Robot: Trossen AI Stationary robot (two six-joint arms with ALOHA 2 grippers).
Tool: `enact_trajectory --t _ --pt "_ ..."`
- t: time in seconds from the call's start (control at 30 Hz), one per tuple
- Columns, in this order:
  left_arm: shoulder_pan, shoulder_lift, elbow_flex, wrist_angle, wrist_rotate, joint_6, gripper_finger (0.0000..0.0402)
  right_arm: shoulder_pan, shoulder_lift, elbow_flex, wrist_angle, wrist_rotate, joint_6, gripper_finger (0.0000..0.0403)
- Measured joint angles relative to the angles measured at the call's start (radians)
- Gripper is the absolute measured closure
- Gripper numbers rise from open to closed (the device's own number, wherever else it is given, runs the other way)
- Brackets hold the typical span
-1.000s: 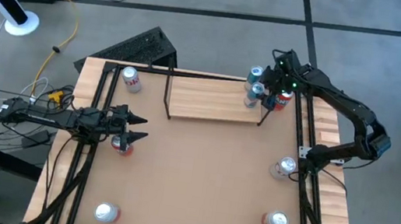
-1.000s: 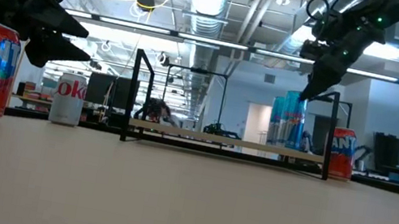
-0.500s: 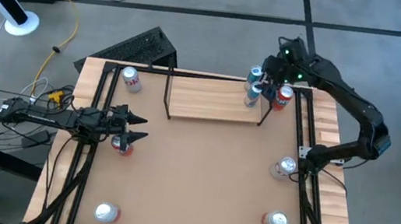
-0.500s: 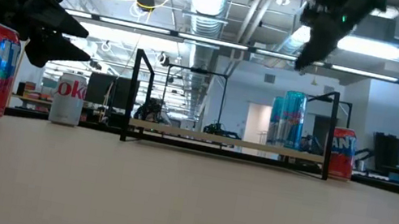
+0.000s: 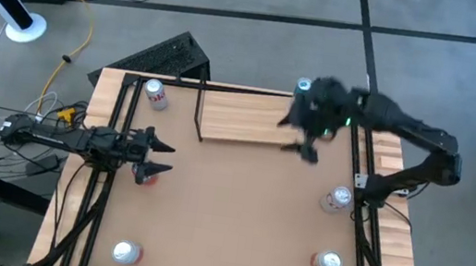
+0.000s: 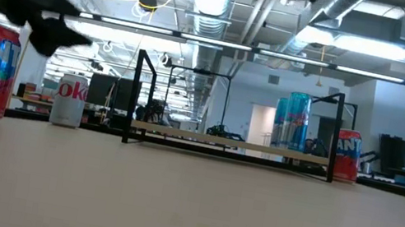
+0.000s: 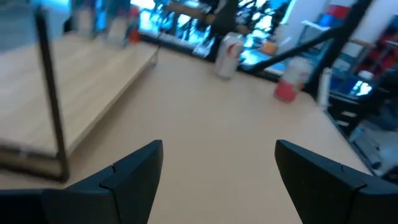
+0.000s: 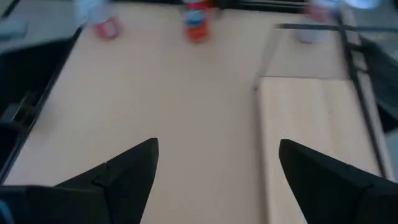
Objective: Place canned beverage on shelf
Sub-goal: Put the left orange soda can on the shelf
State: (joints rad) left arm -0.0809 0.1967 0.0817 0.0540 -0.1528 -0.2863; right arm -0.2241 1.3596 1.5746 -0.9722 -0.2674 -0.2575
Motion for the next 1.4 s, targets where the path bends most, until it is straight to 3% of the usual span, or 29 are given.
enact_trajectory --t 0.2,0.4,0.6,0.93,1.13,1.4 --pt "-0.104 0.013 0.138 -0.057 -0.025 0.116 0.0107 0.308 0.004 -0.1 0.163 0.271 0.068 0.0046" --pt "-0.231 0.114 0.275 -0.229 -0.166 0.102 0.0107 0.5 0.005 -0.283 0.418 0.499 0.051 0.0046" --pt "-0.345 0.283 0.409 -0.405 -0.228 -0.003 0.0107 0.52 0.005 -0.463 0.669 0.512 0.068 0.0046" --pt "-0.406 0.531 0.71 -1.014 -0.333 -0.294 0.0107 0.496 0.005 -0.637 0.919 0.504 0.128 0.0046" --pt "-0.407 0.559 0.7 -1.151 -0.284 -0.515 0.0107 0.496 0.005 -0.715 1.035 0.501 0.112 0.0046" --pt "-0.407 0.56 0.666 -1.162 -0.275 -0.573 0.0107 0.473 0.004 -0.773 1.098 0.501 0.005 0.0046"
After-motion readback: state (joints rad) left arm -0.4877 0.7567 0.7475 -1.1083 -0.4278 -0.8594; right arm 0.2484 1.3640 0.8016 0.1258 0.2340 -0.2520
